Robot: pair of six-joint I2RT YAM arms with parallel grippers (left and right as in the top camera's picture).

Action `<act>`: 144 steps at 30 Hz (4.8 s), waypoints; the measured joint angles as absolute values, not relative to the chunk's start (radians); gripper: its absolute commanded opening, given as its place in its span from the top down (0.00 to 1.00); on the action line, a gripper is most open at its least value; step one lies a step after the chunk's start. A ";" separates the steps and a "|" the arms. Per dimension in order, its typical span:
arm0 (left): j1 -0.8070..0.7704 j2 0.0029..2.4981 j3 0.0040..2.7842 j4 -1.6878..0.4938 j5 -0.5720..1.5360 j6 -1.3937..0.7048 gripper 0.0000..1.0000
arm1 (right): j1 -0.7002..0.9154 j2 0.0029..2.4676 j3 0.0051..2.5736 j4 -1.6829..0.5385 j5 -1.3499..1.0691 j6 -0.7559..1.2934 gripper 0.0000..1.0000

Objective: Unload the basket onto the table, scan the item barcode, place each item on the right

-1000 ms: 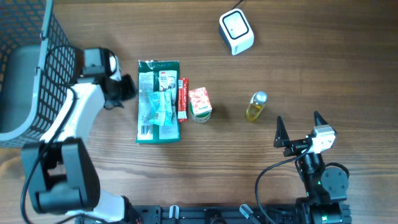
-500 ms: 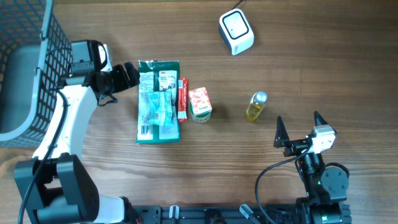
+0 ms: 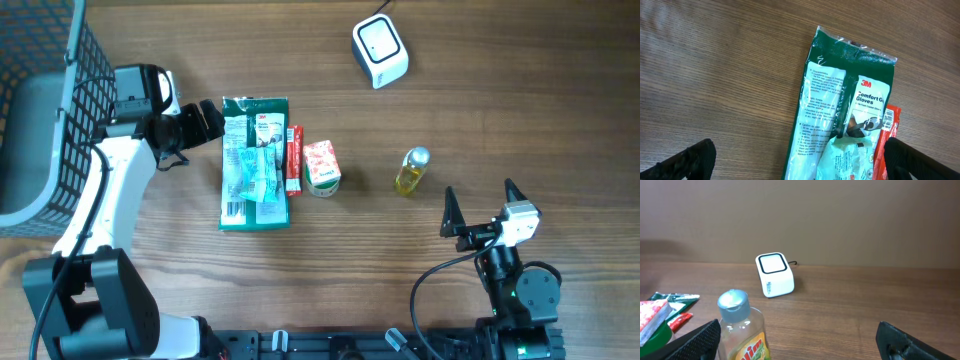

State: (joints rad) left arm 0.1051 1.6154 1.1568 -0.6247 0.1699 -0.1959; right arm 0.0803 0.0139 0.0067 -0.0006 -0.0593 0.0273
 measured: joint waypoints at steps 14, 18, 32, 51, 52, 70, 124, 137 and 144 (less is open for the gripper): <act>0.105 1.615 1.157 -0.625 0.170 -0.196 0.00 | 0.080 0.014 0.007 -0.001 -0.060 0.027 0.00; 0.105 1.615 1.157 -0.625 0.170 -0.196 0.00 | 0.080 0.014 0.007 -0.001 -0.060 0.027 0.00; 0.105 1.615 1.157 -0.625 0.170 -0.196 0.00 | 0.080 0.014 0.007 -0.001 -0.060 0.027 0.00; 0.105 1.615 1.157 -0.625 0.170 -0.196 0.00 | 0.080 0.014 0.007 -0.001 -0.060 0.027 0.00; 0.105 1.615 1.157 -0.625 0.170 -0.196 0.00 | 0.080 0.014 0.007 -0.001 -0.060 0.027 0.00; 0.105 1.615 1.157 -0.625 0.170 -0.196 0.00 | 0.080 0.014 0.007 -0.001 -0.060 0.027 0.00; 0.105 1.615 1.157 -0.625 0.170 -0.196 0.00 | 0.080 0.282 0.621 -0.358 -0.369 0.501 0.00; 0.106 1.615 1.157 -0.625 0.170 -0.196 0.00 | 0.080 0.987 1.016 -0.824 -0.481 0.418 0.00; 0.106 1.615 1.157 -0.625 0.170 -0.196 0.00 | 0.080 1.178 1.016 -0.864 -0.496 0.429 0.00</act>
